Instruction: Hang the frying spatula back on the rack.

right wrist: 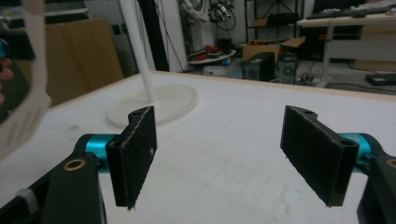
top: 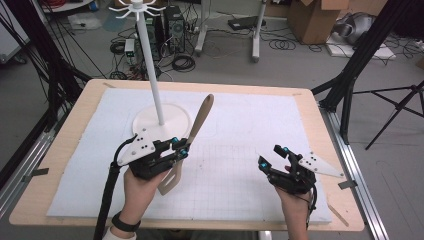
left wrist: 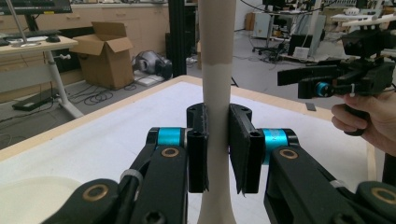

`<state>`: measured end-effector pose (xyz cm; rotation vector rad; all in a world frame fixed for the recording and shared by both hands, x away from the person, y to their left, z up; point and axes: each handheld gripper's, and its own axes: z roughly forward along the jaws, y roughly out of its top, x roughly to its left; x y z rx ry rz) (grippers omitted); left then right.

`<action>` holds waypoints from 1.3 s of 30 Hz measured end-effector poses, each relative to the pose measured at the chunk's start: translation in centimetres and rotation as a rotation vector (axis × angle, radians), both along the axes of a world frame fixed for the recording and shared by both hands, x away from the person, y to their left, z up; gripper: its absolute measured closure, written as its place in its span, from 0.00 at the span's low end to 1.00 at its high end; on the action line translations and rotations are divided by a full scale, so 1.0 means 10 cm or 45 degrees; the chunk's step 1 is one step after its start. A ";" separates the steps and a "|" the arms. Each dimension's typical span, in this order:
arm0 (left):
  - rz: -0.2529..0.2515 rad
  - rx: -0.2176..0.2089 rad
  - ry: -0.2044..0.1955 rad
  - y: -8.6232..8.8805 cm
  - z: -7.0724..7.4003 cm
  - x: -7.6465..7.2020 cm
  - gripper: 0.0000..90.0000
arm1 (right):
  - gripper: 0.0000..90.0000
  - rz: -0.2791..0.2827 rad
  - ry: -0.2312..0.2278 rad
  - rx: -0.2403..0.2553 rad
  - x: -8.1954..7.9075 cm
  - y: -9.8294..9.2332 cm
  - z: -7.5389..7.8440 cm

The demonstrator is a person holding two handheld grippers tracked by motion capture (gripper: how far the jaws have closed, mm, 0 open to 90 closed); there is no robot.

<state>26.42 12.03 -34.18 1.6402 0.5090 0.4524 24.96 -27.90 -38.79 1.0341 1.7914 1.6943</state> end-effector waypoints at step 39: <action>0.033 -0.047 -0.079 -0.16 -0.01 -0.14 0.86 | 0.49 0.212 -0.040 0.032 0.13 1.52 0.85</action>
